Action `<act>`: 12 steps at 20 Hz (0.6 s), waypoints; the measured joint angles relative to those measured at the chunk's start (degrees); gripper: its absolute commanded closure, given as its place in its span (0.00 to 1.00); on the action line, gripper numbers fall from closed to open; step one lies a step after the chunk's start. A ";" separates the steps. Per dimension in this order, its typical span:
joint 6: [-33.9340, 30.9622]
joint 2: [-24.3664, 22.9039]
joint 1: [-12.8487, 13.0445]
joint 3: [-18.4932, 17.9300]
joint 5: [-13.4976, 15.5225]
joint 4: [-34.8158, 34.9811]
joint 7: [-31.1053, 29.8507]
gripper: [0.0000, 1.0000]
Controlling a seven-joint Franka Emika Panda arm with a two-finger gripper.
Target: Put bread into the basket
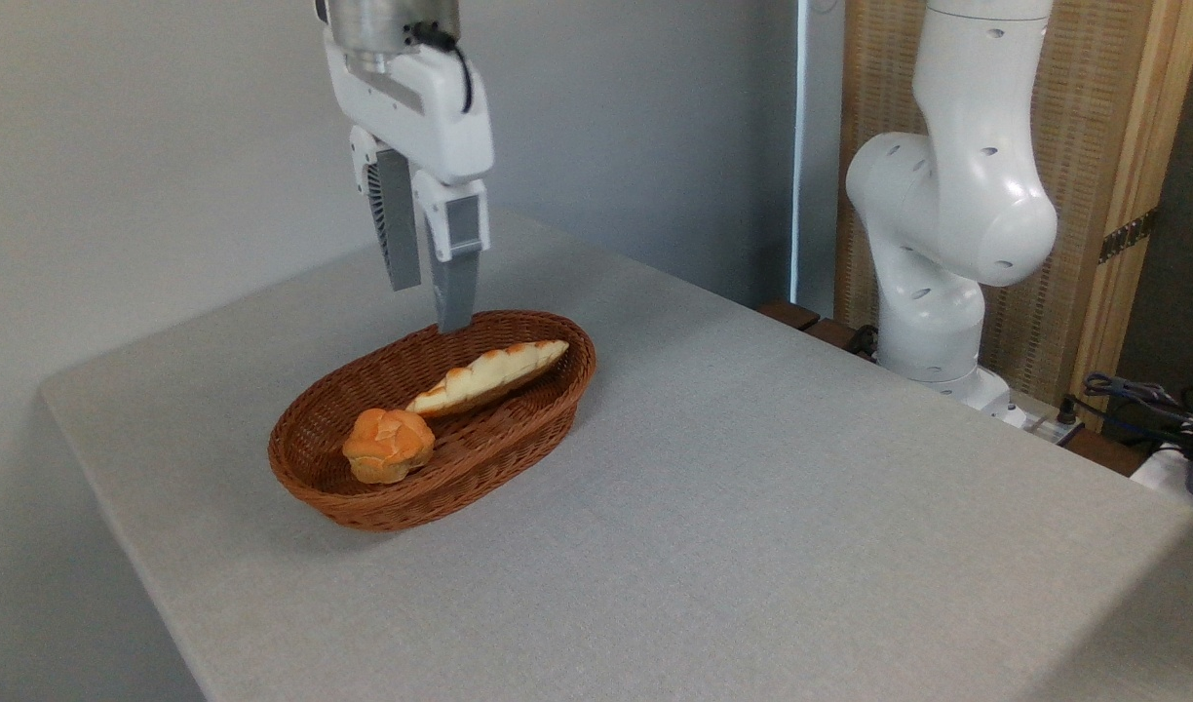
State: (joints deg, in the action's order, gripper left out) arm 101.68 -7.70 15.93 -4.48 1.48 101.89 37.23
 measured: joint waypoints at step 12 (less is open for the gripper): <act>-11.71 5.57 -7.39 0.16 3.31 -11.13 0.19 0.00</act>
State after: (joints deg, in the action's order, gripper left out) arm 89.97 -2.13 8.54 -4.32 4.79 90.77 37.42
